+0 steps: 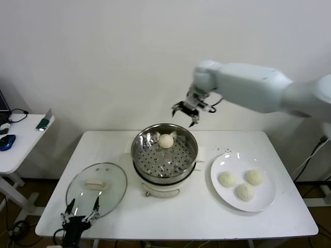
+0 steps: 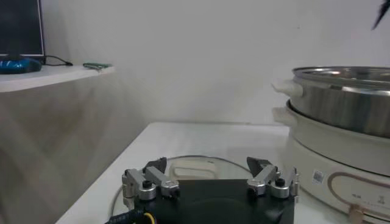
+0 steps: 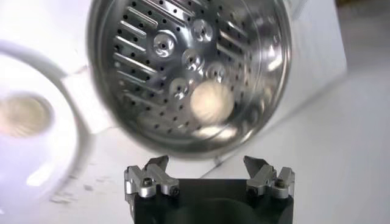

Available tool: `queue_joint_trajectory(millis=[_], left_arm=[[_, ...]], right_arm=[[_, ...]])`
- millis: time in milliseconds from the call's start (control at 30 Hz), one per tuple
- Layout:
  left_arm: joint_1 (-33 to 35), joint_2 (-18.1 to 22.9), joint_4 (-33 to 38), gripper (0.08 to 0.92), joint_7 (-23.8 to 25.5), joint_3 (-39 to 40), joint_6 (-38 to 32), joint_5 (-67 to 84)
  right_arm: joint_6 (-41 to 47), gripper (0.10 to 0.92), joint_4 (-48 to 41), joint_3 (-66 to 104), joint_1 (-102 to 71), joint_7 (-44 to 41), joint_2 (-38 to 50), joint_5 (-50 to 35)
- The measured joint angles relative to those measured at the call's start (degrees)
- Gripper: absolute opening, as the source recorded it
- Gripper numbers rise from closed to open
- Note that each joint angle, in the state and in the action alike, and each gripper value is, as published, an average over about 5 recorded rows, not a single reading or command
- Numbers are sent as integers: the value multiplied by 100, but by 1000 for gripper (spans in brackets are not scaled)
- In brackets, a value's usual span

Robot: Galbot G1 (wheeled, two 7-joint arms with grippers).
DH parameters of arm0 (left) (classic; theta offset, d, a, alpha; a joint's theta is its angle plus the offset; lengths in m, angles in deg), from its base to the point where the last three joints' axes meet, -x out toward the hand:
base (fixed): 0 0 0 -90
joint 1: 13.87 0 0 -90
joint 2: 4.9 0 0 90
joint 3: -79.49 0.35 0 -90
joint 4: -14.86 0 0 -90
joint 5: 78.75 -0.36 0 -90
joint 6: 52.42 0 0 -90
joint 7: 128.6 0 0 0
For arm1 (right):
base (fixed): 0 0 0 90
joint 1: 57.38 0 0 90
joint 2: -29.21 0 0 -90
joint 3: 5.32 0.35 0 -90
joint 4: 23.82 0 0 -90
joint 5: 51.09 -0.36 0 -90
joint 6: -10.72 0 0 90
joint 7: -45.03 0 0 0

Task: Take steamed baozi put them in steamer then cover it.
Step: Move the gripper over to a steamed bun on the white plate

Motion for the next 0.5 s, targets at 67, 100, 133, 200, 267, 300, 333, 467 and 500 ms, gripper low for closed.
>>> queue_joint_trajectory(millis=[67, 100, 133, 200, 267, 300, 333, 467, 500], left_arm=[[-14, -5, 4, 823, 1, -3, -1, 0], [-22, -7, 6, 823, 2, -5, -1, 0], [-29, -9, 6, 823, 2, -9, -1, 1], [-44, -14, 7, 823, 4, -15, -3, 4], [-53, -18, 6, 823, 5, -20, -7, 6], [-56, -20, 5, 823, 6, -20, -9, 6], [-58, -21, 4, 823, 7, -21, -10, 7], [-60, -22, 9, 823, 8, -26, -12, 9], [-60, -22, 13, 823, 8, -29, -11, 11]], right_arm=[[338, 823, 249, -167, 36, 16, 324, -174], [505, 823, 380, -242, 45, 33, 481, -252], [670, 823, 511, -307, 49, 57, 634, -326], [978, 823, 758, -402, 36, 118, 910, -456], [1263, 823, 975, -462, -9, 186, 1146, -558], [1395, 823, 1068, -482, -43, 218, 1245, -596], [1521, 823, 1149, -496, -85, 248, 1332, -625], [1941, 823, 1369, -511, -293, 335, 1576, -680], [2027, 823, 1406, -511, -352, 353, 1619, -682]])
